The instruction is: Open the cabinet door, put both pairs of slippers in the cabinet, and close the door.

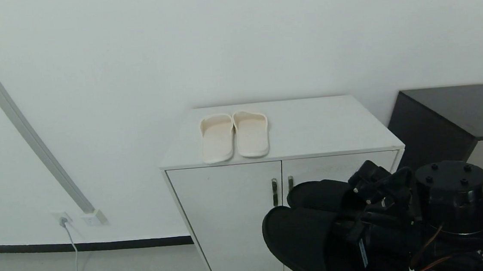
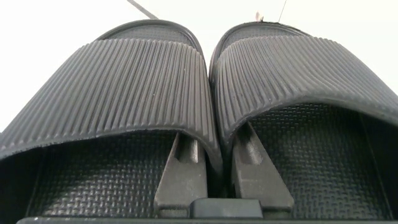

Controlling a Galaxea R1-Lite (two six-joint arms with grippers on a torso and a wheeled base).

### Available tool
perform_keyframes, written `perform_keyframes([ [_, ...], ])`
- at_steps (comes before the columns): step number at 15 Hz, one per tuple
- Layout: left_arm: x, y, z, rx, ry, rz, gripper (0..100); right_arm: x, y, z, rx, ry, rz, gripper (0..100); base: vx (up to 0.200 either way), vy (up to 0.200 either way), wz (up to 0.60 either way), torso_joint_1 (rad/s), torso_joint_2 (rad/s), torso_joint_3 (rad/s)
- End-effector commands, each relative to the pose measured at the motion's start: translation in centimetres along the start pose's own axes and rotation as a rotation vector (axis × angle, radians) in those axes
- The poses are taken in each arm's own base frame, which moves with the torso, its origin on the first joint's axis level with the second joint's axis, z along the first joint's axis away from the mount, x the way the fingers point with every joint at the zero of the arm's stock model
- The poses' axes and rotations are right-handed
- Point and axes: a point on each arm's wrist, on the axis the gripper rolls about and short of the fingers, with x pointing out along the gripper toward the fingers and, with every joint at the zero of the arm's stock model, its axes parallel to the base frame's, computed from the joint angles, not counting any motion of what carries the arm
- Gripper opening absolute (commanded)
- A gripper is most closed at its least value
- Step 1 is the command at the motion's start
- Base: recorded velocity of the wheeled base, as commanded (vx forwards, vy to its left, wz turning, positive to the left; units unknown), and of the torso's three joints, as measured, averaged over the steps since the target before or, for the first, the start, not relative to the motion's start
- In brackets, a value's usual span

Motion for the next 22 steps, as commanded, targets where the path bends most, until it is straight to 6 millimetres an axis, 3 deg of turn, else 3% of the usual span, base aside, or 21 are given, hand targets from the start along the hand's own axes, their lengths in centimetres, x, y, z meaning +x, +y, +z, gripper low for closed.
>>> perform_keyframes([
  [1,0.01,0.00,-0.01,0.000,0.002,0.002,100,0.02,-0.01,-0.17,0.001,0.007,0.002,0,0.000,0.000,0.00,-0.237,0.56,0.320],
  [11,0.01,0.00,-0.01,0.001,0.002,-0.001,100,0.03,-0.01,-0.79,0.001,0.013,0.003,0,0.000,0.000,0.00,-0.199,0.51,0.313],
  [22,0.00,-0.01,0.03,0.004,0.000,-0.001,100,0.18,0.02,-1.15,0.000,0.016,0.006,0,0.000,0.000,0.00,-0.120,0.46,0.346],
])
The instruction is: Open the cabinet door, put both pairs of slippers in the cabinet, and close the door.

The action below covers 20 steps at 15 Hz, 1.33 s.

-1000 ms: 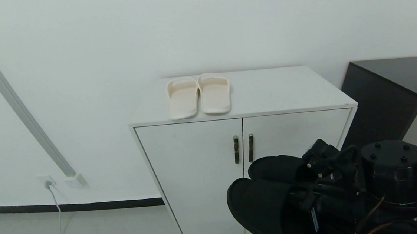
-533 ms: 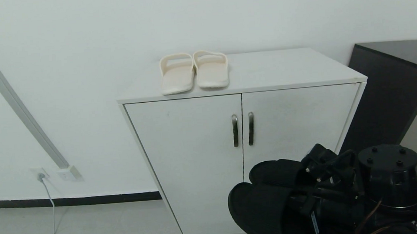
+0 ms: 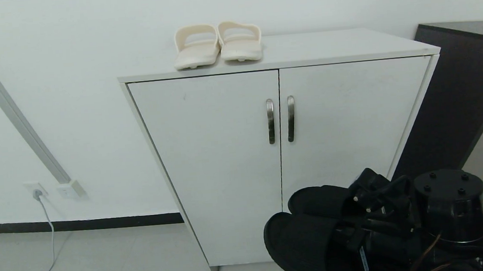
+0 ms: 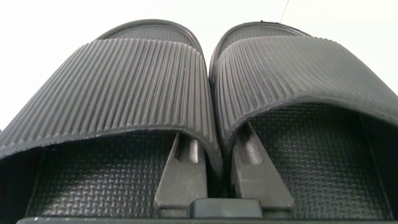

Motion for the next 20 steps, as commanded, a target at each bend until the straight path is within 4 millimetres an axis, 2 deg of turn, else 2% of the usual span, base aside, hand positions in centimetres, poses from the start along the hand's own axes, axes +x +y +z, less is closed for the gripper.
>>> perform_keyframes([
  [1,0.0,0.0,0.0,0.004,0.002,0.001,100,0.0,0.0,-0.1,-0.001,0.002,0.000,0,0.000,0.000,0.00,-0.041,0.44,0.383],
  [5,0.1,0.0,0.0,0.004,0.015,-0.006,100,0.0,0.0,-0.3,-0.006,0.009,0.003,0,0.000,0.000,0.00,-0.021,0.36,0.344],
  [12,0.3,0.0,0.3,-0.001,0.044,-0.025,100,0.2,0.0,-0.5,-0.015,0.006,0.003,0,0.000,0.000,0.00,0.001,0.03,0.024],
  [13,-0.1,-0.2,3.1,-0.065,-0.020,-0.036,100,0.2,0.1,-0.6,-0.028,0.004,0.006,0,0.000,0.000,0.00,0.000,0.00,0.000],
  [14,-0.1,-0.2,3.1,-0.065,-0.020,-0.036,100,0.2,0.1,-0.6,-0.028,0.004,0.006,0,0.000,0.000,0.00,0.000,0.00,0.000],
  [15,0.9,-0.8,8.1,-0.133,-0.007,-0.106,100,0.2,0.3,-0.6,-0.031,0.001,0.016,0,0.000,0.000,0.00,0.000,0.00,0.000],
  [17,3.8,-1.5,10.4,-0.137,0.098,-0.216,100,0.3,0.4,-0.7,-0.033,0.009,0.019,0,0.000,0.000,0.00,0.000,0.00,0.000],
  [20,9.3,-2.3,11.7,-0.138,0.164,-0.374,100,0.3,0.4,-0.7,-0.033,0.009,0.019,0,0.000,0.000,0.00,0.000,0.00,0.000],
])
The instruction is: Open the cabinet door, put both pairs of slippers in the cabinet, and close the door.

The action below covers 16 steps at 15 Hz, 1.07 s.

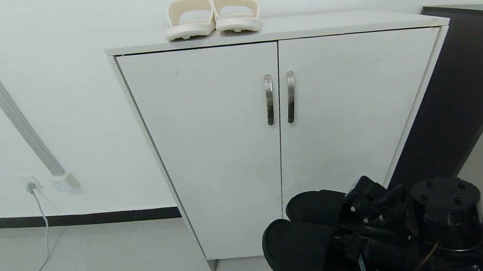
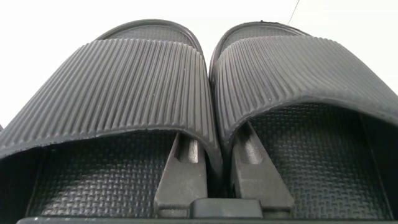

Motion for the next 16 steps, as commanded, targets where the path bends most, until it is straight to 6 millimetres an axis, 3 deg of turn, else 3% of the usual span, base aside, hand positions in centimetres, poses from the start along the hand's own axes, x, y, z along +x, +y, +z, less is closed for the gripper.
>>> perform_keyframes([
  [1,7.4,0.5,2.4,-0.037,0.136,-0.170,100,0.0,0.0,0.0,-0.001,-0.001,0.001,0,0.000,0.000,0.00,0.000,0.00,0.000],
  [3,10.1,-0.1,3.1,-0.033,0.148,-0.281,100,0.1,0.0,0.0,0.000,0.001,0.001,0,0.000,0.000,0.00,0.000,0.00,0.000],
  [8,15.6,-4.1,5.7,-0.023,0.185,-0.505,100,0.1,0.0,0.0,-0.001,-0.004,0.001,0,0.000,0.000,0.00,0.000,0.00,0.000],
  [13,22.2,-8.2,6.2,-0.021,0.174,-0.644,100,0.2,0.0,-0.1,0.000,0.001,0.001,0,0.000,0.000,0.00,0.000,0.00,0.000],
  [16,24.9,-11.0,5.8,-0.029,0.141,-0.721,100,0.2,0.0,-0.1,0.000,0.001,0.000,0,0.000,0.000,0.00,0.000,0.00,0.000],
])
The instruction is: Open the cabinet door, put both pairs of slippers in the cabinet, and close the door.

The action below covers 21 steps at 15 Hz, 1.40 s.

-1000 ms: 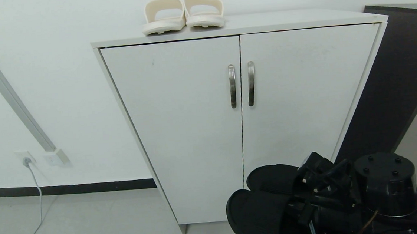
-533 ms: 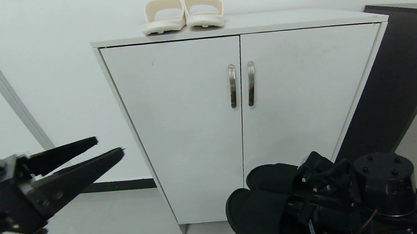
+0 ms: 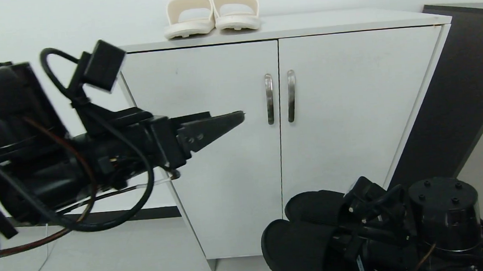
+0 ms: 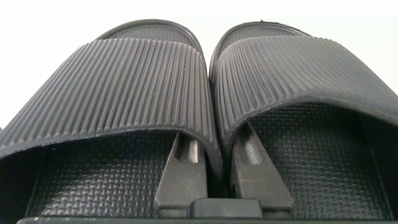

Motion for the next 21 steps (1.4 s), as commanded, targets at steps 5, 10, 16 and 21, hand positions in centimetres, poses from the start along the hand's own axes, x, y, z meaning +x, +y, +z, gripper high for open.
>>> perform_keyframes([
  [5,9.6,-1.1,-0.4,-0.060,0.011,-0.143,100,0.0,0.0,-0.1,0.002,0.004,-0.002,0,0.000,0.000,0.00,0.000,0.00,0.000],
  [10,11.4,-0.4,0.2,-0.081,0.062,-0.181,100,0.4,0.0,-0.5,0.002,0.022,0.000,0,0.000,0.000,0.00,0.000,0.00,0.000],
  [16,13.1,1.9,0.8,-0.117,0.070,-0.185,100,0.4,0.0,-0.5,0.002,0.024,0.000,0,0.000,0.000,0.00,0.000,0.00,0.000],
  [21,14.3,2.3,0.7,-0.111,0.032,-0.093,100,0.4,0.0,-0.6,0.003,0.027,0.002,0,0.000,0.000,0.00,0.000,0.00,0.000],
])
